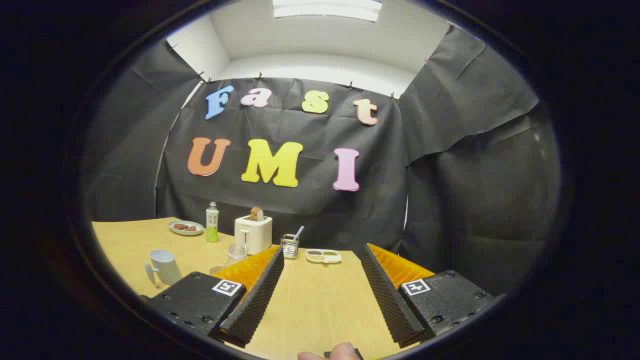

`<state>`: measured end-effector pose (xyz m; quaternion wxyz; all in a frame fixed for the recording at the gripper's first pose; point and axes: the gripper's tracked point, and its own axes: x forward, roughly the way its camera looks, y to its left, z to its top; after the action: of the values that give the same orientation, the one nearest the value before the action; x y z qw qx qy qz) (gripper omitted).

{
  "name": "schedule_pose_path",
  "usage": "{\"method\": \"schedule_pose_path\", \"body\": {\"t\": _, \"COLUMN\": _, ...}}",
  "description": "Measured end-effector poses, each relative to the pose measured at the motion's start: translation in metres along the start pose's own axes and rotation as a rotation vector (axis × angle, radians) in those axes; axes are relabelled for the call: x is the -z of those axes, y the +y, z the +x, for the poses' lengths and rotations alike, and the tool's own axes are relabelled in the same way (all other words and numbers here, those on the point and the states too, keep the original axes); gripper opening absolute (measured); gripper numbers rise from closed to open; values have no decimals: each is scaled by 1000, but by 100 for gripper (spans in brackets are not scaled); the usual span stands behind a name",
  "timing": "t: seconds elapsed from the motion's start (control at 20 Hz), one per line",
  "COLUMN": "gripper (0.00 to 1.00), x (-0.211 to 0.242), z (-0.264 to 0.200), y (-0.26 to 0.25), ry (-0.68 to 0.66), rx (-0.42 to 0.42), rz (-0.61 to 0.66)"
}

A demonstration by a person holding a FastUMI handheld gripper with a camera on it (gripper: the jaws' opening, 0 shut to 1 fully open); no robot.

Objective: Take the bottle from table, then pour the juice into the cup, finally place the bottle on the coaster

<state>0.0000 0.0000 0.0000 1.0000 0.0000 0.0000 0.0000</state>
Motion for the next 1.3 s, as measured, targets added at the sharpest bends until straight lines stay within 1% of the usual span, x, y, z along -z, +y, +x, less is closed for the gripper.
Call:
{"method": "schedule_pose_path", "body": {"t": 0.4, "gripper": 100, "x": -8, "z": -10, "y": 3, "ry": -38, "rx": 0, "rz": -24}}
{"method": "schedule_pose_path", "body": {"t": 0.85, "gripper": 100, "x": -1, "z": -10, "y": 14, "ry": 0, "rx": -27, "rz": 1}}
{"method": "schedule_pose_path", "body": {"t": 1.1, "gripper": 100, "x": 5, "z": -7, "y": 19, "ry": 20, "rx": -41, "rz": 46}}
{"method": "schedule_pose_path", "body": {"t": 1.3, "gripper": 100, "x": 19, "z": -3, "y": 31, "ry": 79, "rx": -81, "rz": 69}}
